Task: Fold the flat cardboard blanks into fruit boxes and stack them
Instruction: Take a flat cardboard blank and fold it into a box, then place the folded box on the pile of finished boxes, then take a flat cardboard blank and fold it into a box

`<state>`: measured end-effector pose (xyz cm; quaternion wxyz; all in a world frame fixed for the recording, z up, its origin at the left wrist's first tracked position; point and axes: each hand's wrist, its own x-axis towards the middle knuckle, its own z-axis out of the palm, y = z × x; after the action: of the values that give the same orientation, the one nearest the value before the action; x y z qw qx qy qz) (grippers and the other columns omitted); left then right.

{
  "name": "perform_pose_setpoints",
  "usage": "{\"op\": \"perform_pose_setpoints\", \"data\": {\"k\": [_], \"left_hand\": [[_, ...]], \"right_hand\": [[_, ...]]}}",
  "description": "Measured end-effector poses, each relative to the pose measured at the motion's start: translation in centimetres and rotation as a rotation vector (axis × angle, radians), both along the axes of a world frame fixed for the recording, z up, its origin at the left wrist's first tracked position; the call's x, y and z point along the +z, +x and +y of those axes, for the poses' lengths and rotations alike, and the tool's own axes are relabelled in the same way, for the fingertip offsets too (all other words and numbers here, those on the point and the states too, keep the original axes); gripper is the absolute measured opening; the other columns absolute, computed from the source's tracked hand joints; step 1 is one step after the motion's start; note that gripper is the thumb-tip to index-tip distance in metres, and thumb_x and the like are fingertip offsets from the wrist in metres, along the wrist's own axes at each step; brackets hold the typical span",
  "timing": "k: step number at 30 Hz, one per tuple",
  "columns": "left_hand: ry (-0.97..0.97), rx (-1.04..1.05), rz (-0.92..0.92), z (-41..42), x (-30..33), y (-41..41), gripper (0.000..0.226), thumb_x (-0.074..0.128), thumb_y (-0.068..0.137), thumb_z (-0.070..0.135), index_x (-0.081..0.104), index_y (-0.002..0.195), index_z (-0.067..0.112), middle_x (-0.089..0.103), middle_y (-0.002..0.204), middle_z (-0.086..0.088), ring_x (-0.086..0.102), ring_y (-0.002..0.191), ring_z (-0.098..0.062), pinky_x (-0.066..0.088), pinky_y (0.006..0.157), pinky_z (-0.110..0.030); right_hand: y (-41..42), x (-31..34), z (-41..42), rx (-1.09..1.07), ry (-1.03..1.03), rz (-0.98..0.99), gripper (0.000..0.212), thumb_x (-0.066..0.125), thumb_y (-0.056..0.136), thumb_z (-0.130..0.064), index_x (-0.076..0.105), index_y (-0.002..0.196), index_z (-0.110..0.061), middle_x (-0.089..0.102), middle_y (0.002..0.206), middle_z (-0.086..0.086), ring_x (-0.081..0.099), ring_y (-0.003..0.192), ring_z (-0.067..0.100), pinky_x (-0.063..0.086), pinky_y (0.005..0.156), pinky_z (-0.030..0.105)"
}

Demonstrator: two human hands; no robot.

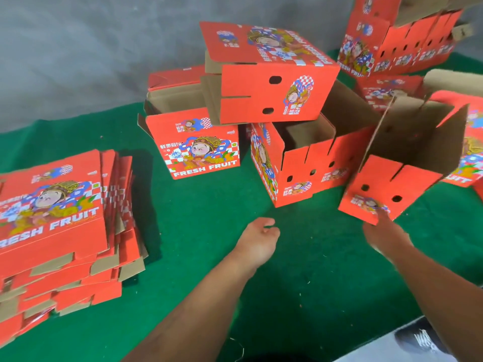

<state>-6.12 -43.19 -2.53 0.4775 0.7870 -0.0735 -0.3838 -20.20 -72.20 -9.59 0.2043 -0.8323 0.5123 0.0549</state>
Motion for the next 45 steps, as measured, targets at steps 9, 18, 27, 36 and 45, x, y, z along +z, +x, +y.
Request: {"op": "perform_pose_setpoints", "data": {"k": [9,18,27,36,45], "left_hand": [[-0.002,0.076,-0.049,0.2,-2.0,0.7,0.04,0.051,0.101,0.021,0.057,0.141,0.017,0.066,0.128,-0.002,0.065,0.104,-0.019,0.048,0.092,-0.025],[0.029,0.405,-0.361,8.6,-1.9,6.5,0.036,0.055,0.095,0.016,0.061,0.131,0.021,0.067,0.125,0.005,0.063,0.11,-0.004,0.047,0.096,-0.021],[1.084,0.129,-0.565,29.4,-0.2,14.1,0.083,0.059,0.09,0.066,0.019,0.157,0.037,0.01,0.17,-0.014,0.017,0.155,-0.041,0.015,0.127,-0.053],[1.139,0.009,-0.764,30.4,-2.3,14.7,0.089,0.063,0.096,0.05,0.01,0.162,0.022,0.018,0.17,-0.006,0.023,0.155,-0.03,0.015,0.126,-0.045],[1.051,-0.005,-0.921,28.6,-2.5,14.6,0.035,0.047,0.097,0.0,0.048,0.13,0.013,0.054,0.124,-0.005,0.054,0.124,-0.031,0.051,0.102,-0.044]], "right_hand": [[8.4,1.6,13.9,0.48,0.275,-0.208,0.063,0.051,0.1,-0.036,0.029,0.159,-0.028,0.057,0.146,0.01,0.064,0.095,0.018,0.054,0.09,0.038],[17.8,4.3,26.7,0.813,0.422,-0.308,0.066,0.053,0.096,-0.022,0.029,0.156,-0.033,0.058,0.146,0.003,0.061,0.123,0.027,0.052,0.098,0.044],[21.4,3.6,36.3,0.917,0.735,-0.282,0.059,0.05,0.1,-0.034,0.03,0.155,-0.03,0.052,0.147,0.003,0.053,0.049,0.008,0.044,0.05,0.023],[18.9,2.8,35.0,0.824,0.827,-0.162,0.057,0.05,0.1,-0.035,0.033,0.155,-0.032,0.058,0.109,-0.017,0.058,0.06,0.005,0.047,0.056,0.022],[19.2,3.5,34.4,0.732,0.874,-0.203,0.055,0.05,0.099,-0.032,0.037,0.152,-0.031,0.064,0.099,-0.009,0.069,0.084,0.025,0.048,0.065,0.031]]}}
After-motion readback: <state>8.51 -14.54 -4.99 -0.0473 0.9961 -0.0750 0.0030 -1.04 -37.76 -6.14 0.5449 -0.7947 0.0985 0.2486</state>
